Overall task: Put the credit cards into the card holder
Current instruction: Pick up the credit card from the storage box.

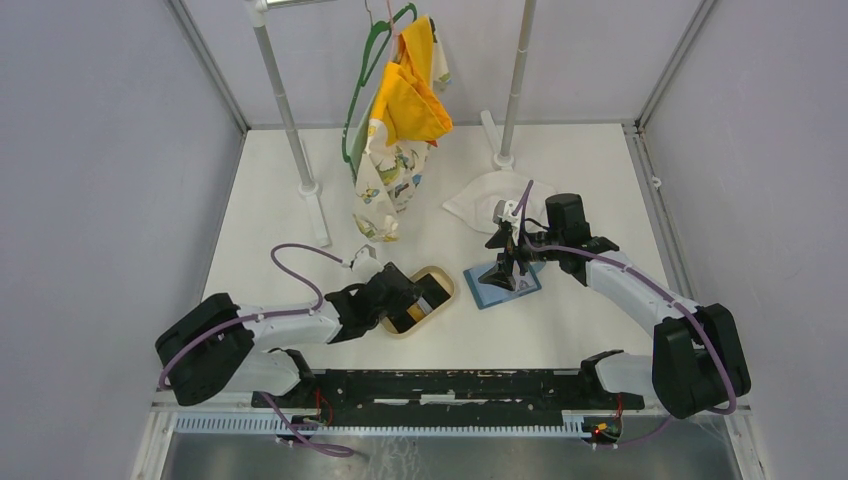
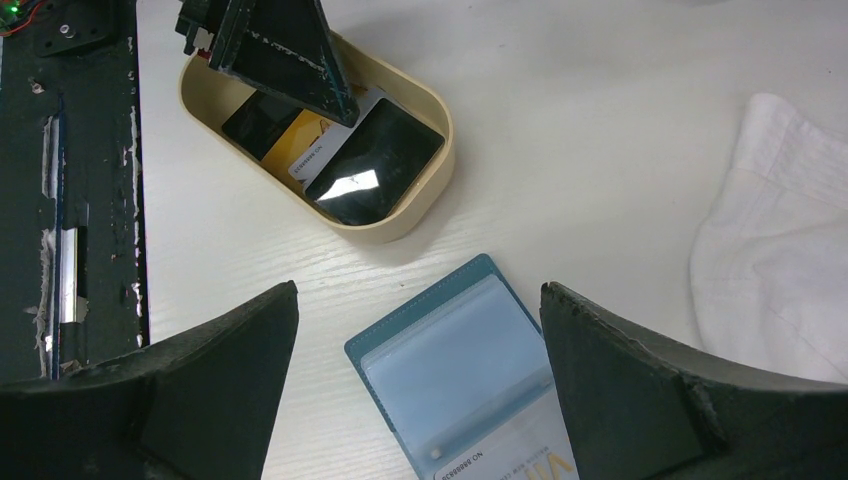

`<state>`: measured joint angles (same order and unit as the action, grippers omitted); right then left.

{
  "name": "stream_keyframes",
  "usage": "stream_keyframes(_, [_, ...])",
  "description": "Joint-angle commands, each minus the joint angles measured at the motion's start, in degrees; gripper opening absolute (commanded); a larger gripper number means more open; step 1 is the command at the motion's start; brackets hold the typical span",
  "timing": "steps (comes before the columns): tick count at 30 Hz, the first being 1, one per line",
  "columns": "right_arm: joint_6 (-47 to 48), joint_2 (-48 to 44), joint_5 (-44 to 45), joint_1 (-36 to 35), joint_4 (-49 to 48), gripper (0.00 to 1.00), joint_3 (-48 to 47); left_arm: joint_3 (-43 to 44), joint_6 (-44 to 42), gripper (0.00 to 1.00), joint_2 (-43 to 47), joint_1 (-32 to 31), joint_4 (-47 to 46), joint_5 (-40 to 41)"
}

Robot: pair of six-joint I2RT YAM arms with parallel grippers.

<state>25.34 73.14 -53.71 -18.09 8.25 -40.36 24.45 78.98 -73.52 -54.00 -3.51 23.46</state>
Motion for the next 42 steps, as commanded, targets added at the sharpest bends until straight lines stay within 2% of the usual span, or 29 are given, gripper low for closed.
stream_keyframes(1, [0.58,0.09,-0.08,0.19,-0.71,0.96,-0.77,1.58,1.97,0.50,-1.97,0.90,-3.12,-0.77])
stream_keyframes(10, [0.67,0.07,-0.08,0.20,-0.47,0.96,-0.86,0.86,1.67,0.48,-2.70,2.22,-7.57,-2.37])
stream_keyframes(19, [0.85,0.24,-0.01,0.17,-0.43,0.96,-0.95,-0.72,-0.91,0.40,-1.43,2.78,-15.86,-3.77])
stream_keyframes(27, [0.94,0.16,0.01,0.18,-0.22,0.96,-1.04,-0.39,-2.15,0.39,-3.84,3.32,-20.14,-6.54])
stream_keyframes(32, [1.02,0.07,0.01,0.20,-0.21,0.96,-1.13,0.45,-2.58,0.40,-5.75,3.68,-21.28,-7.95])
stream_keyframes(42, [1.11,0.02,-0.08,0.23,0.04,0.96,-1.21,2.09,-3.72,0.50,-10.42,4.48,-23.14,-10.56])
